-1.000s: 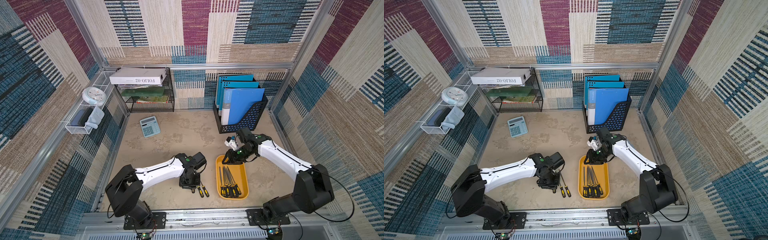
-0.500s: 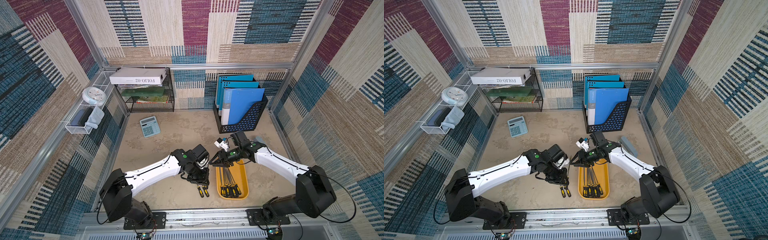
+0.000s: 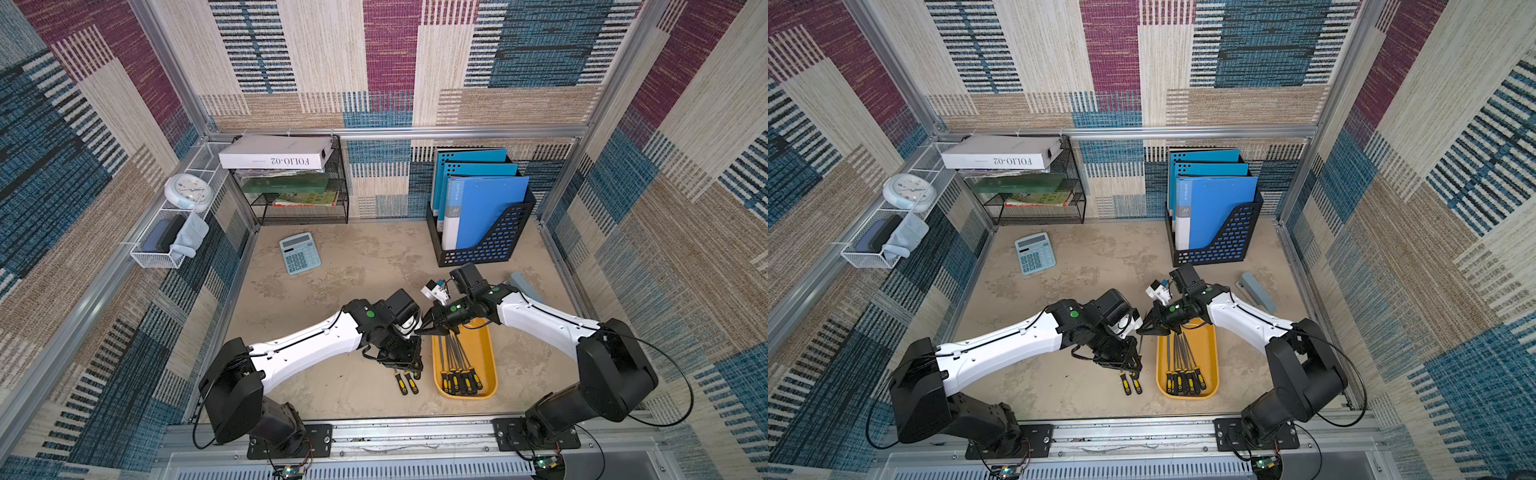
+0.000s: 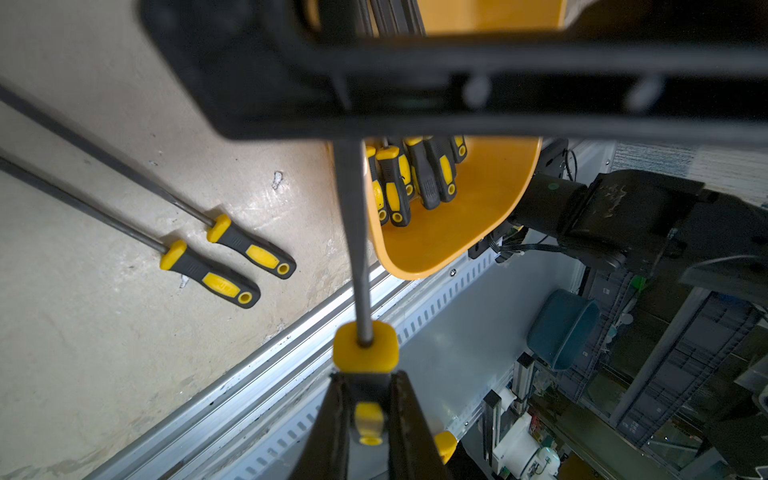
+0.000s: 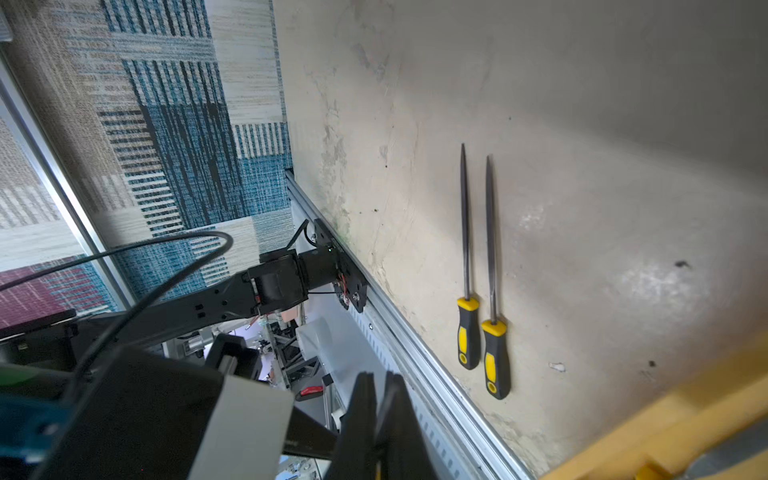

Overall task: Put the file tool into the storage box
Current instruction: Place the file tool in the storage box.

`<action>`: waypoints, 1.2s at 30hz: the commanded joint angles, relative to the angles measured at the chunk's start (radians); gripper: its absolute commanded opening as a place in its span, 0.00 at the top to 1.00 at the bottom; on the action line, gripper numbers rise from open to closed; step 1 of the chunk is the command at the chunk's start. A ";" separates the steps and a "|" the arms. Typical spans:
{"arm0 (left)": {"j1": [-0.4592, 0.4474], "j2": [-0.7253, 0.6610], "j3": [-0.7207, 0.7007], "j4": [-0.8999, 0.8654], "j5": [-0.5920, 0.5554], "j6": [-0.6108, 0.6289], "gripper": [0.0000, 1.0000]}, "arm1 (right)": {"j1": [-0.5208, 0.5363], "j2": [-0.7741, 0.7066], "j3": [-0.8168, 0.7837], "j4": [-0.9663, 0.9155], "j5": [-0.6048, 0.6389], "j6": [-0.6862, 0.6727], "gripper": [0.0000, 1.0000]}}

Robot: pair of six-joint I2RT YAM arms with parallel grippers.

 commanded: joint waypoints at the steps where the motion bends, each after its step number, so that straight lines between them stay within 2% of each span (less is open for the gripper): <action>1: 0.001 -0.027 -0.013 0.010 -0.007 0.006 0.48 | -0.015 -0.014 0.031 -0.118 0.045 -0.084 1.00; 2: 0.004 -0.038 -0.020 0.011 -0.022 -0.003 0.36 | -0.026 -0.021 0.037 -0.168 0.059 -0.113 1.00; 3: 0.009 -0.049 -0.030 0.013 -0.031 -0.015 0.10 | -0.046 -0.030 0.043 -0.229 0.083 -0.152 1.00; 4: 0.017 -0.062 -0.041 0.019 -0.034 -0.023 0.01 | -0.071 -0.036 0.053 -0.305 0.123 -0.199 1.00; 9: 0.043 -0.091 -0.079 0.004 -0.067 -0.053 0.01 | -0.182 -0.064 0.125 -0.591 0.363 -0.380 1.00; 12: 0.050 -0.094 -0.090 -0.008 -0.095 -0.065 0.01 | -0.190 -0.036 0.172 -0.690 0.511 -0.440 1.00; 14: 0.053 -0.092 -0.096 -0.006 -0.097 -0.067 0.01 | -0.190 -0.014 0.177 -0.704 0.552 -0.455 1.00; 25: 0.062 -0.080 -0.148 0.009 -0.128 -0.123 0.01 | -0.171 0.065 0.129 -0.645 0.606 -0.449 1.00; 36: 0.062 -0.043 -0.187 0.051 -0.133 -0.189 0.00 | -0.124 0.109 0.084 -0.595 0.580 -0.445 0.98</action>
